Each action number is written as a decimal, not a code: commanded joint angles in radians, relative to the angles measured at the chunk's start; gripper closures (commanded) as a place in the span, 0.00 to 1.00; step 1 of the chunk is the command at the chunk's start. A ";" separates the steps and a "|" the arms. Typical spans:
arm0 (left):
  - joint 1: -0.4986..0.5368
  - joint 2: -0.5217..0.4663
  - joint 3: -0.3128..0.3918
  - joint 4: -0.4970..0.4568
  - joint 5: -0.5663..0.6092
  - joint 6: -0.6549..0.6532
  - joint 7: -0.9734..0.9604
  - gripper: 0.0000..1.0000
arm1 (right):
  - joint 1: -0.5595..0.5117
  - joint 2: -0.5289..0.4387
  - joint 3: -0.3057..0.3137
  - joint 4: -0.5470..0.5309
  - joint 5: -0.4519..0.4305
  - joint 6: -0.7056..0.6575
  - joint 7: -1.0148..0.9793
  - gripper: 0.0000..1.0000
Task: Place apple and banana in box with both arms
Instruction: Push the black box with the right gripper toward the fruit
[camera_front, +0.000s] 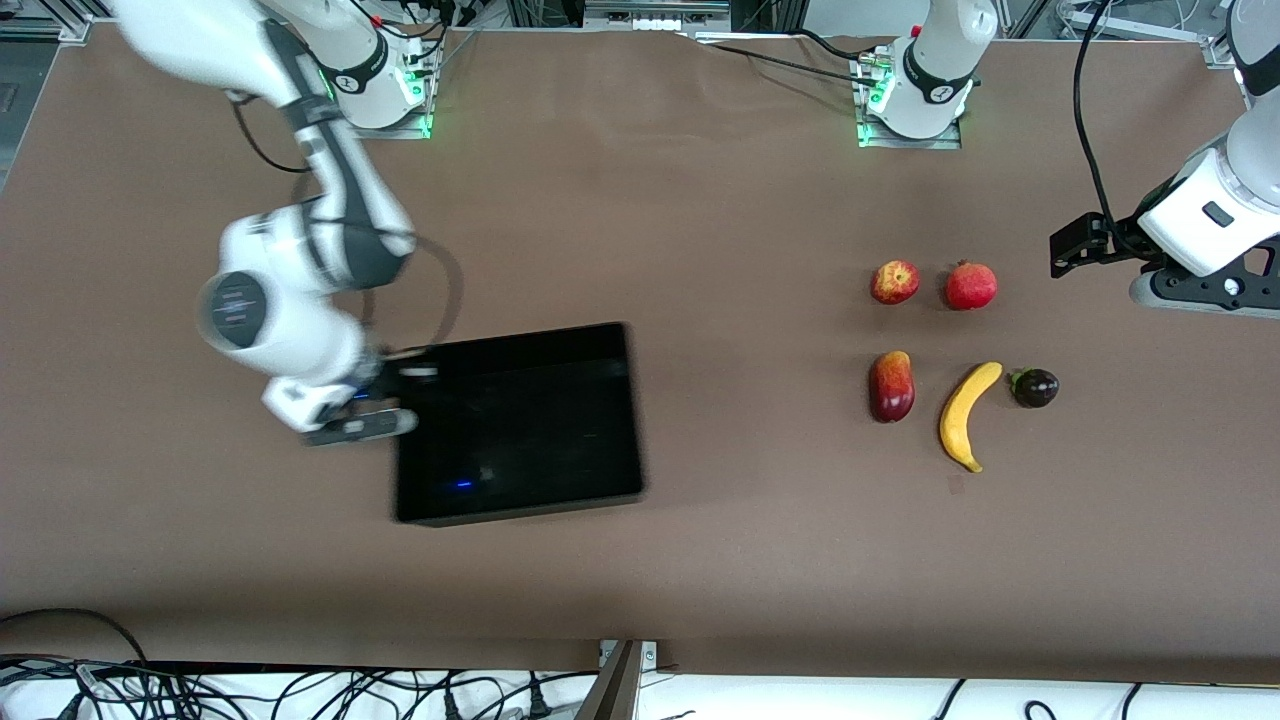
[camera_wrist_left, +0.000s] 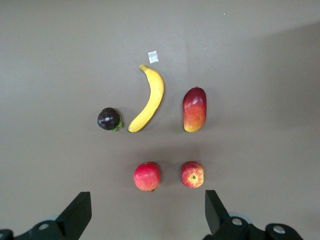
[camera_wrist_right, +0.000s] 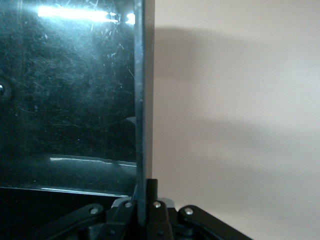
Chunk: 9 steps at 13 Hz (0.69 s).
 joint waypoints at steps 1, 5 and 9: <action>-0.003 0.019 0.002 0.035 -0.005 -0.013 0.011 0.00 | 0.184 0.134 -0.013 0.169 0.013 -0.024 0.236 1.00; -0.005 0.022 0.002 0.035 -0.005 -0.013 0.010 0.00 | 0.336 0.289 -0.017 0.348 0.014 -0.024 0.399 1.00; 0.004 0.026 0.002 0.035 -0.009 -0.013 0.011 0.00 | 0.396 0.340 -0.022 0.389 0.012 -0.024 0.441 1.00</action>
